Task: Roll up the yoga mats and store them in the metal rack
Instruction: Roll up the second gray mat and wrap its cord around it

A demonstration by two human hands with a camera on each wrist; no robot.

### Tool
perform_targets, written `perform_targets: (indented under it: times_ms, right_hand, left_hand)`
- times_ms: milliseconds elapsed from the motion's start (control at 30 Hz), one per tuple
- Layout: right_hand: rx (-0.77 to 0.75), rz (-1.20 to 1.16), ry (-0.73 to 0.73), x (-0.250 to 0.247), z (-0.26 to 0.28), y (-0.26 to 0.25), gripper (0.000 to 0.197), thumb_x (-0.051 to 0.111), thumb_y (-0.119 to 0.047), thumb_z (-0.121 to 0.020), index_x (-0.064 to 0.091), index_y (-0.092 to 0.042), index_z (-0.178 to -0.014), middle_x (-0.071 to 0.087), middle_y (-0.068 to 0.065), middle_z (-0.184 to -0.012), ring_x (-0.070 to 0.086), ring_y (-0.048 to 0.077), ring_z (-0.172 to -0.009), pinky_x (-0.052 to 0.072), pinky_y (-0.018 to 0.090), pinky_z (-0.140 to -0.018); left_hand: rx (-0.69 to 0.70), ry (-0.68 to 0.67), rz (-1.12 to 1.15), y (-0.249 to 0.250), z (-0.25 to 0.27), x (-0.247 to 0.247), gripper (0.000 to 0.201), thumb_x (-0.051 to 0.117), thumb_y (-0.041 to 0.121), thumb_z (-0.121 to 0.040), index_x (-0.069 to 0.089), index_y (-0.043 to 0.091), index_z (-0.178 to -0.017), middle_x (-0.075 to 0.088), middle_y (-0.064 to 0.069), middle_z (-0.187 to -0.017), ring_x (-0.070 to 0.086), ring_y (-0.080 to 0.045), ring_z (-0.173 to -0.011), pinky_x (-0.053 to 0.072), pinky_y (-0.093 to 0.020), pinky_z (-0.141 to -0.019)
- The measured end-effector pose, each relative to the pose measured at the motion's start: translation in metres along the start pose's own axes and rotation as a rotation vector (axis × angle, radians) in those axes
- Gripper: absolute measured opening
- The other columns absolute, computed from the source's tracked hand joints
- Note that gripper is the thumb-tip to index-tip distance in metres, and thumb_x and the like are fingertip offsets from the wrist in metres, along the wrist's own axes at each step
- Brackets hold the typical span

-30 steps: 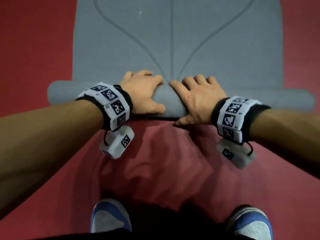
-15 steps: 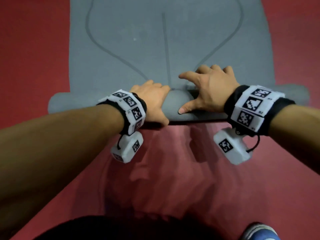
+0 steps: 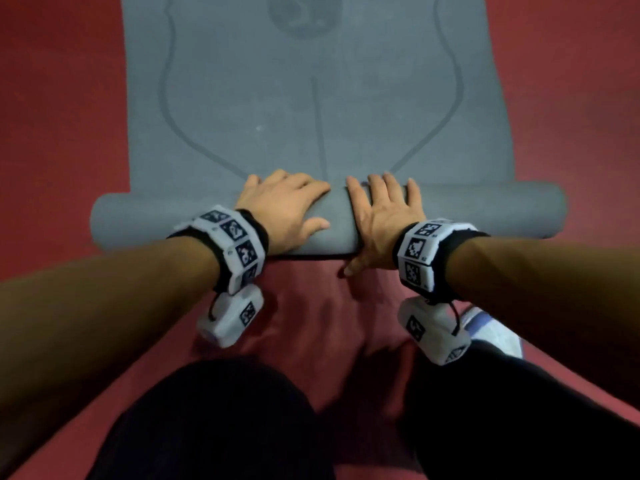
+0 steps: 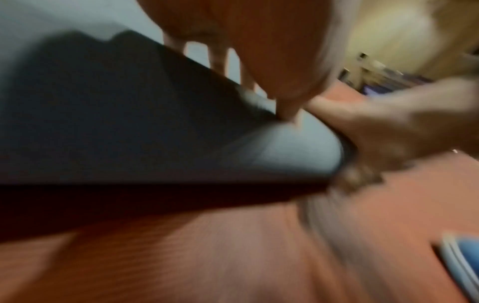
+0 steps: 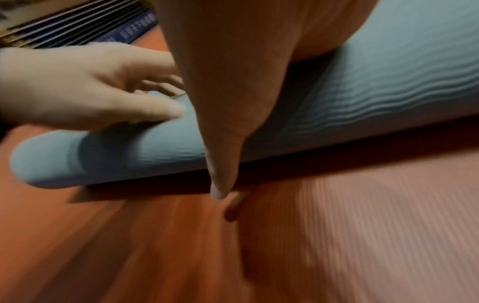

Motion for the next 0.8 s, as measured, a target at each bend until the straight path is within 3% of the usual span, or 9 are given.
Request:
perform_targets:
  times_ms: [67,167,233,300,400,500,567,700,800]
  right_hand:
    - [-0.079,-0.045,0.021,-0.027,-0.032,0.013,0.146,0.082,-0.071,-0.045,-0.001,-0.022,-0.154,0.025,0.011,-0.152,0.020,0.034,-0.143,0.021,0.058,-0.113]
    - [-0.220,-0.042,-0.005,-0.061,-0.061,0.022,0.147,0.080,-0.075,-0.038,0.003,-0.029,-0.154,0.032,0.007,-0.150,0.028,0.034,-0.138,0.025,0.059,-0.109]
    - [-0.283,-0.028,-0.012,-0.075,-0.071,0.027,0.142,0.079,-0.077,-0.038,0.008,-0.032,-0.153,0.030,0.007,-0.151,0.024,0.035,-0.140,0.016,0.064,-0.110]
    - [-0.282,0.000,0.025,-0.089,-0.073,0.034,0.131,0.076,-0.077,-0.046,0.015,-0.030,-0.151,0.029,0.010,-0.152,0.022,0.036,-0.141,0.010,0.066,-0.109]
    - [-0.175,-0.090,0.053,-0.097,-0.067,0.033,0.109,0.072,-0.067,-0.066,0.019,-0.022,-0.150,0.032,0.014,-0.149,0.028,0.036,-0.137,0.014,0.063,-0.109]
    - [-0.175,-0.100,0.020,-0.083,-0.067,0.022,0.125,0.068,-0.077,-0.060,0.005,-0.019,-0.152,0.026,0.015,-0.150,0.027,0.037,-0.137,0.016,0.065,-0.107]
    - [-0.228,0.015,0.071,-0.080,-0.083,0.024,0.128,0.072,-0.076,-0.055,0.008,-0.019,-0.150,0.034,0.013,-0.143,0.035,0.037,-0.130,0.024,0.064,-0.103]
    - [-0.286,-0.008,0.025,-0.098,-0.111,0.033,0.103,0.077,-0.069,-0.051,0.032,-0.022,-0.131,0.052,0.010,-0.121,0.052,0.035,-0.109,0.038,0.052,-0.089]
    - [-0.315,-0.013,0.071,-0.100,-0.112,0.035,0.097,0.076,-0.070,-0.050,0.037,-0.023,-0.126,0.056,0.008,-0.112,0.057,0.034,-0.099,0.040,0.048,-0.081]
  left_hand:
    - [-0.018,0.203,-0.099,0.000,0.007,0.002,0.058,0.038,0.051,-0.093,0.053,0.017,-0.137,0.057,-0.005,-0.138,0.056,-0.028,-0.122,0.041,-0.053,-0.096]
    - [-0.133,-0.105,-0.210,0.004,-0.002,0.009,0.115,0.039,0.083,-0.073,0.013,0.007,-0.155,0.018,-0.011,-0.162,0.020,-0.032,-0.148,0.014,-0.065,-0.112]
    - [-0.182,-0.200,-0.261,0.001,-0.014,0.000,0.133,0.065,0.080,-0.060,0.009,0.007,-0.155,0.017,-0.011,-0.161,0.021,-0.032,-0.147,0.016,-0.065,-0.112]
    - [-0.182,-0.193,-0.254,-0.004,-0.039,-0.015,0.127,0.080,0.067,-0.053,0.023,0.013,-0.152,0.035,-0.007,-0.154,0.038,-0.029,-0.138,0.030,-0.059,-0.109]
    - [-0.193,-0.450,-0.068,-0.025,-0.078,-0.037,0.104,0.082,0.058,-0.051,0.038,0.026,-0.139,0.052,0.002,-0.136,0.052,-0.024,-0.123,0.041,-0.043,-0.099]
    - [-0.120,-0.532,0.002,-0.042,-0.116,-0.049,0.076,0.086,0.050,-0.044,0.057,0.029,-0.112,0.055,0.002,-0.114,0.049,-0.017,-0.100,0.036,-0.026,-0.084]
    - [-0.098,-0.554,-0.019,-0.050,-0.133,-0.047,0.070,0.088,0.048,-0.049,0.057,0.029,-0.109,0.046,0.001,-0.113,0.037,-0.016,-0.098,0.028,-0.025,-0.079]
    - [-0.124,-0.580,0.115,-0.068,-0.147,-0.052,0.066,0.090,0.046,-0.053,0.053,0.032,-0.105,0.062,0.004,-0.104,0.058,-0.020,-0.097,0.049,-0.032,-0.084]
    - [-0.112,-0.551,0.120,-0.068,-0.138,-0.056,0.069,0.087,0.055,-0.055,0.050,0.034,-0.108,0.061,0.009,-0.100,0.059,-0.019,-0.096,0.049,-0.032,-0.084]
Point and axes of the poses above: each hand's wrist, its own z-axis away from the middle knuckle, its own x-axis out of the palm, y = z × x, the point moved 3 cm from there along -z, towards the middle knuckle
